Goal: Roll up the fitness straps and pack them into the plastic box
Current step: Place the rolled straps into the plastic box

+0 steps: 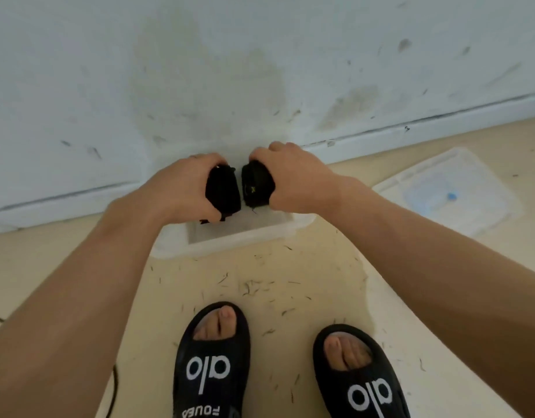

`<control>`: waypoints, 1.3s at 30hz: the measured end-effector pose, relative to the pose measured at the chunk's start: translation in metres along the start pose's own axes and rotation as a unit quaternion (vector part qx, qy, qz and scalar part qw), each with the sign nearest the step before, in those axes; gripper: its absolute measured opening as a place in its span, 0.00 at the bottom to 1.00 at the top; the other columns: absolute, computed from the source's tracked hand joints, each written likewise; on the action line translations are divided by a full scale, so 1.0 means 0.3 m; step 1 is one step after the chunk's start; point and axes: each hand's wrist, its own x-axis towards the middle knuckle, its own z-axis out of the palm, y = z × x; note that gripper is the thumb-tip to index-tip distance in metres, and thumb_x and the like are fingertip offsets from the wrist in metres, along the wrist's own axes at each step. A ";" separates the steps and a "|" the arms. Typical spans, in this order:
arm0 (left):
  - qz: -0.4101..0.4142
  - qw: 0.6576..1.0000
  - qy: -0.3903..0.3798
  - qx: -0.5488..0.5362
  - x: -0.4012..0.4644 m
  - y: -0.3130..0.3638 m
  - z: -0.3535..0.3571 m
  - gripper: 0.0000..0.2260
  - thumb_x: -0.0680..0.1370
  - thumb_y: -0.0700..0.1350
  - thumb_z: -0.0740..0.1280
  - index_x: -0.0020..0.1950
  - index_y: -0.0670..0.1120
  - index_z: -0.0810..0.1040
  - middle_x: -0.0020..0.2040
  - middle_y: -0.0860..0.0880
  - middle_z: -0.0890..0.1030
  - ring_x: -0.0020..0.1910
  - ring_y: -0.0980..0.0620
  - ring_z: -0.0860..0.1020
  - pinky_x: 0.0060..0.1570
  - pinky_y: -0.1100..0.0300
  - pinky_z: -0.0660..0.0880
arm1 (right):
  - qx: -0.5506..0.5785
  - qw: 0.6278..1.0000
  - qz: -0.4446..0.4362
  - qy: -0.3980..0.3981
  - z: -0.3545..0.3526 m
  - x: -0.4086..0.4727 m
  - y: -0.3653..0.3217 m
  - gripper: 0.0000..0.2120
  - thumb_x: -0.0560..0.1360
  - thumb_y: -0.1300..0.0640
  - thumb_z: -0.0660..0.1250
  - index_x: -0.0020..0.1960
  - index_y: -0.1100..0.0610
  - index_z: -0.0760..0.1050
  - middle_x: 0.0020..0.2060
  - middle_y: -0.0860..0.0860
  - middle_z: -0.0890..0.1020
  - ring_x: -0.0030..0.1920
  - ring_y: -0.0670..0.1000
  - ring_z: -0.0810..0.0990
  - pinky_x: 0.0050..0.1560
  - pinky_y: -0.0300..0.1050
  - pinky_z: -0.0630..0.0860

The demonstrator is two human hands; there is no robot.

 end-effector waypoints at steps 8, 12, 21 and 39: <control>-0.016 0.993 -0.100 0.064 0.050 -0.138 0.150 0.41 0.66 0.42 0.81 0.75 0.48 0.63 0.65 0.46 0.71 0.62 0.45 0.72 0.59 0.45 0.77 | -0.202 0.968 0.008 -0.146 0.140 0.093 -0.010 0.19 0.79 0.58 0.67 0.69 0.57 0.71 0.62 0.58 0.74 0.63 0.59 0.74 0.49 0.49 0.69; -0.021 0.990 -0.096 0.100 0.057 -0.157 0.189 0.40 0.72 0.46 0.79 0.77 0.50 0.60 0.69 0.44 0.62 0.68 0.43 0.62 0.61 0.50 0.73 | -0.206 0.959 0.039 -0.191 0.176 0.118 -0.032 0.13 0.80 0.62 0.65 0.64 0.60 0.77 0.57 0.55 0.78 0.52 0.57 0.78 0.48 0.48 0.73; -0.022 0.977 -0.107 0.183 0.036 -0.132 0.188 0.36 0.74 0.49 0.75 0.79 0.53 0.63 0.66 0.45 0.69 0.62 0.45 0.73 0.45 0.54 0.73 | -0.149 0.978 0.041 -0.140 0.143 0.089 -0.050 0.14 0.80 0.65 0.63 0.64 0.60 0.77 0.60 0.57 0.79 0.56 0.58 0.79 0.50 0.49 0.76; 0.322 0.932 -0.035 0.162 -0.028 0.822 0.558 0.16 0.80 0.46 0.65 0.67 0.47 0.69 0.60 0.48 0.74 0.56 0.46 0.74 0.45 0.55 0.68 | 0.109 0.753 0.584 0.283 0.202 -0.952 0.669 0.27 0.75 0.67 0.62 0.74 0.57 0.69 0.67 0.61 0.74 0.66 0.62 0.72 0.67 0.57 0.70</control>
